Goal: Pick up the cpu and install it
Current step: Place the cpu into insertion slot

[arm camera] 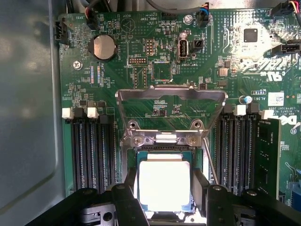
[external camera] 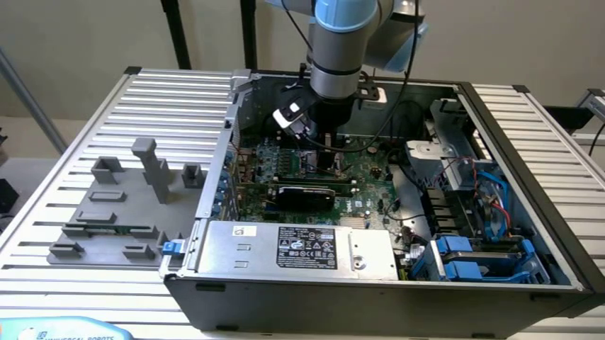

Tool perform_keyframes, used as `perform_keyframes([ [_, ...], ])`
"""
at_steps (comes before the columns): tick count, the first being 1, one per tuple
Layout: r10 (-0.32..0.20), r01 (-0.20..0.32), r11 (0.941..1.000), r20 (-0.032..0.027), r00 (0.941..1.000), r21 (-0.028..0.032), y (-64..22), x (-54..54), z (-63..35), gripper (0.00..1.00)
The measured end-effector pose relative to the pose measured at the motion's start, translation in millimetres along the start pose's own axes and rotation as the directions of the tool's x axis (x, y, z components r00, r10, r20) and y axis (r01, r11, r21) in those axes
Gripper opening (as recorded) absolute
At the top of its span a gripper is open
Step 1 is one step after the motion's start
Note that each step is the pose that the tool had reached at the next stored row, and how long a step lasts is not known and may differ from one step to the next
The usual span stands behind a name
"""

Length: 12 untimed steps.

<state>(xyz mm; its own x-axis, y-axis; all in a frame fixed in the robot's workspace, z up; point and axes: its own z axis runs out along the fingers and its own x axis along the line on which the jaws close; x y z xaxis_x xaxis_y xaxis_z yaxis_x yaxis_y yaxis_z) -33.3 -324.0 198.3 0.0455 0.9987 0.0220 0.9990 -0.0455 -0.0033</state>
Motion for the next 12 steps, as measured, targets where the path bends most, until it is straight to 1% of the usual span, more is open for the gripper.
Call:
perform_keyframes([
  [12, 0.0, 0.0, 1.0, 0.0002, 1.0, 0.0001, 0.0, 0.0, 1.5, 0.55],
])
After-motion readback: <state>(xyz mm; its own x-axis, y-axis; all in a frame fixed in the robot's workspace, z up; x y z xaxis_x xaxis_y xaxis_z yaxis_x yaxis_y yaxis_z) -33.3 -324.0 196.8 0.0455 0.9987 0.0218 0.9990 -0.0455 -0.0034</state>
